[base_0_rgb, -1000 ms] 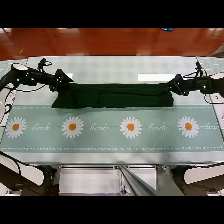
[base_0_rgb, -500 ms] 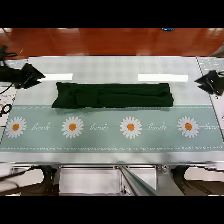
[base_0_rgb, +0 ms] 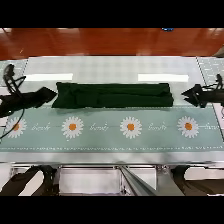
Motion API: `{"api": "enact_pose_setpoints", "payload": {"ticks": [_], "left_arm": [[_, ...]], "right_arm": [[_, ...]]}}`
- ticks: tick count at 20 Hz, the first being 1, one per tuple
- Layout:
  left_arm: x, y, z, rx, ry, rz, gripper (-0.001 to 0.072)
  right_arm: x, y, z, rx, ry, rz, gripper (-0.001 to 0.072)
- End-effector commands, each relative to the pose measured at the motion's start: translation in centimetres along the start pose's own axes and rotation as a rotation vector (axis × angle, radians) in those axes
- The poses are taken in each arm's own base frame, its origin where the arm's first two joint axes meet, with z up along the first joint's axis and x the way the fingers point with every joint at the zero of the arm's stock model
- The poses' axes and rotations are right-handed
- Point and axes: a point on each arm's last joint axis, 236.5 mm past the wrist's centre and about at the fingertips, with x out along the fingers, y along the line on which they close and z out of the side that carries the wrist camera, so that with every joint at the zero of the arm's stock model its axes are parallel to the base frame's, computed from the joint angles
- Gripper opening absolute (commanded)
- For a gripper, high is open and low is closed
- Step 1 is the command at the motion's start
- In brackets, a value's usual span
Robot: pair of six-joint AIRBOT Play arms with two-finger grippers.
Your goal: Fold the shirts.
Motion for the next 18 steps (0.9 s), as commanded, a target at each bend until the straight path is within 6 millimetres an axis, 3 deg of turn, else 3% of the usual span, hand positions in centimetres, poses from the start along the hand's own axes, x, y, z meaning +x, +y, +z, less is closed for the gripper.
{"api": "enact_pose_setpoints", "payload": {"ticks": [1, 4, 10, 11, 12, 13, 16, 18], "left_arm": [[0.8, -1.2, -1.2, -0.011, 0.011, -0.034, 0.0506], [0.9, -1.4, -1.3, -0.020, 0.013, -0.042, 0.0506], [0.8, -1.8, -1.2, -0.036, 0.010, -0.059, 0.0506], [0.9, -1.9, -1.2, -0.037, 0.010, -0.061, 0.0506], [0.9, -1.9, -1.2, -0.038, 0.010, -0.062, 0.0505], [0.9, -2.1, -1.3, -0.036, 0.011, -0.065, 0.0505], [0.9, -2.6, -1.6, -0.040, 0.024, -0.081, 0.0483], [1.2, -3.5, -2.2, -0.008, 0.038, -0.098, 0.0024]], "right_arm": [[3.8, 1.3, -1.3, 0.016, 0.075, 0.055, 0.0418], [6.0, 2.5, -1.7, 0.006, 0.130, 0.070, 0.0418], [9.7, 7.0, -2.0, -0.045, 0.172, 0.118, 0.0400], [10.1, 7.7, -2.2, -0.060, 0.176, 0.119, 0.0321], [10.2, 8.4, -2.2, -0.077, 0.177, 0.122, 0.0132], [10.2, 8.9, -2.5, -0.089, 0.189, 0.130, 0.0025], [8.2, 9.5, -2.9, -0.147, 0.206, 0.118, 0.0025], [5.5, 9.2, -2.8, -0.217, 0.190, 0.040, 0.0024]]}}
